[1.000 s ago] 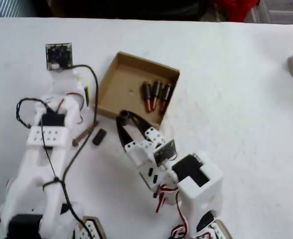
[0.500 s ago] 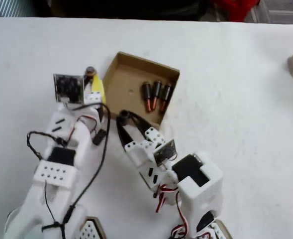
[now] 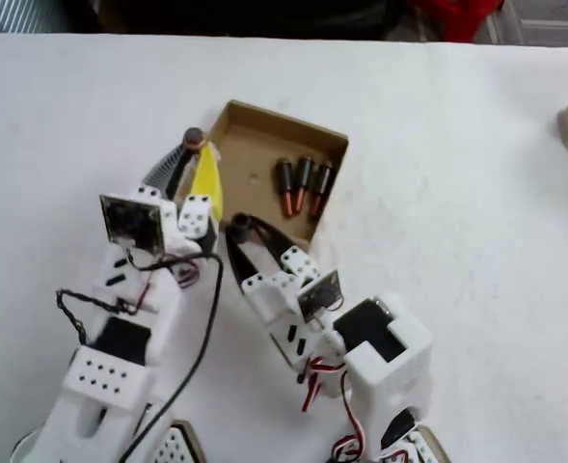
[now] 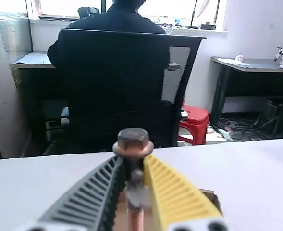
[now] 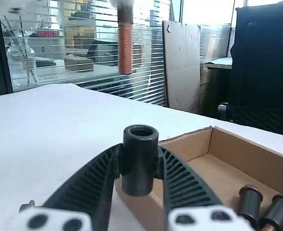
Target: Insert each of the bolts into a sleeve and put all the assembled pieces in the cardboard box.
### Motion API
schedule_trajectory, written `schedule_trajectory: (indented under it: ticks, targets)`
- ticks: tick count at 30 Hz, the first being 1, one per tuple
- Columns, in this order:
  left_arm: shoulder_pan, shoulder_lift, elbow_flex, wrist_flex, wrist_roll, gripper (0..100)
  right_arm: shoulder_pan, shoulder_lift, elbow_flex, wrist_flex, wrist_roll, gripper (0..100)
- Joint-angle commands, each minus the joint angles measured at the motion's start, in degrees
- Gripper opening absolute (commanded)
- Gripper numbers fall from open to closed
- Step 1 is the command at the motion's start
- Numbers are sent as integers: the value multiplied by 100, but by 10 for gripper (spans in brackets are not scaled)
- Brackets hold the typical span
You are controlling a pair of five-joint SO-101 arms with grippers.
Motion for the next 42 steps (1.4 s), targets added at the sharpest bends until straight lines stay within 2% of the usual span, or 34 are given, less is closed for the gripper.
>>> schedule_trajectory:
  ticks: [1,6,10,15,24,35,42]
  targets:
    - [629,-831,-123,721,0,23,22,-13,-26,233,-62,17]
    - [1095,-1930,-123,1662,0,23,22,-13,-35,295,-62,17]
    - [1103,-2554,-105,2101,0,23,22,-13,-35,295,-62,17]
    - [1103,-2703,-44,2479,0,23,31,-13,-35,295,-62,17]
    - [1086,-2448,686,1213,-9,23,31,-13,-18,286,-62,17]
    - [1059,13,220,-114,-35,23,40,-13,-9,286,-62,17]
    - [980,136,246,-211,-44,23,40,-13,-9,286,-62,17]
